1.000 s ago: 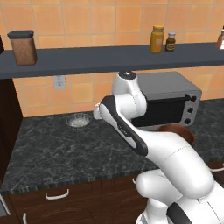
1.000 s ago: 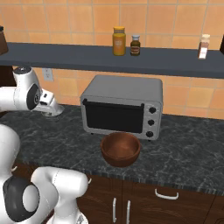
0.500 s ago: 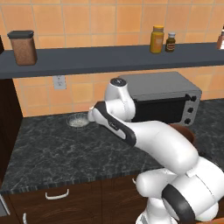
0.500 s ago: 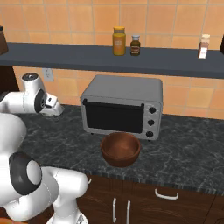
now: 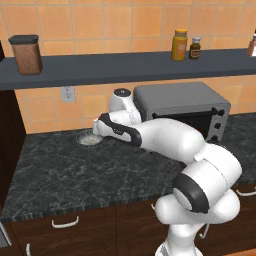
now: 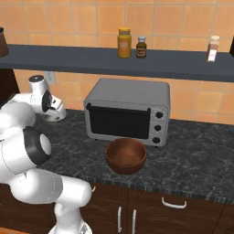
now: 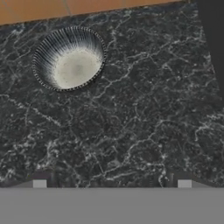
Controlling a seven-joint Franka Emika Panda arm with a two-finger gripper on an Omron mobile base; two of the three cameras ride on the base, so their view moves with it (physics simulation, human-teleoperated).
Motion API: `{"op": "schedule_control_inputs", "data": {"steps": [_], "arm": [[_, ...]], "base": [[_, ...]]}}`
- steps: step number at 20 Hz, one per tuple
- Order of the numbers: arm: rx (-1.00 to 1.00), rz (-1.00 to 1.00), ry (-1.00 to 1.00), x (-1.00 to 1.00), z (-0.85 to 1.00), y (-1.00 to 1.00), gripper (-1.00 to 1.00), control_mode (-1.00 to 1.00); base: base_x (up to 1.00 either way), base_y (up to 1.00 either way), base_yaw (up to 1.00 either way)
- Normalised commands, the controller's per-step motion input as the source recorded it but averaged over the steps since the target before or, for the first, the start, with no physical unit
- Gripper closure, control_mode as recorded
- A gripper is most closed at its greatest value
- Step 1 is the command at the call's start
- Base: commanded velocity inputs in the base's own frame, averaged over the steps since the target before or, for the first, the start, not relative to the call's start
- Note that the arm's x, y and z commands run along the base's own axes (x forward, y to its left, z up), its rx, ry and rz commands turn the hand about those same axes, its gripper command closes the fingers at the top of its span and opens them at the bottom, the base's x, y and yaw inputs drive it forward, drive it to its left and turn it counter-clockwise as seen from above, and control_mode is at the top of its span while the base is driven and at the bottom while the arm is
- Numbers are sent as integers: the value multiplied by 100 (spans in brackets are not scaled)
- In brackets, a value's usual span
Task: Pick up the bowls on the counter and stack them on top of one another in the open cabinet. Place the smaller bowl on top of the larger bowl.
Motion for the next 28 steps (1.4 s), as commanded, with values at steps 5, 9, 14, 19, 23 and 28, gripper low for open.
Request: {"op": "schedule_control_inputs", "data": {"steps": [5, 9, 14, 19, 23, 28], "arm": [[0, -9, 0, 19, -27, 12, -100, -100], [2, -5, 4, 32, -28, 0, -100, -100], [4, -4, 1, 33, -32, 2, -100, -100], [0, -6, 2, 41, -15, 15, -100, -100], [0, -4, 6, 28, -7, 13, -100, -100], [0, -4, 8, 33, -17, 21, -100, -100]], "base": [[0, 0, 0], [0, 0, 0], [0, 0, 0], [0, 0, 0], [0, 0, 0], [0, 0, 0]]}}
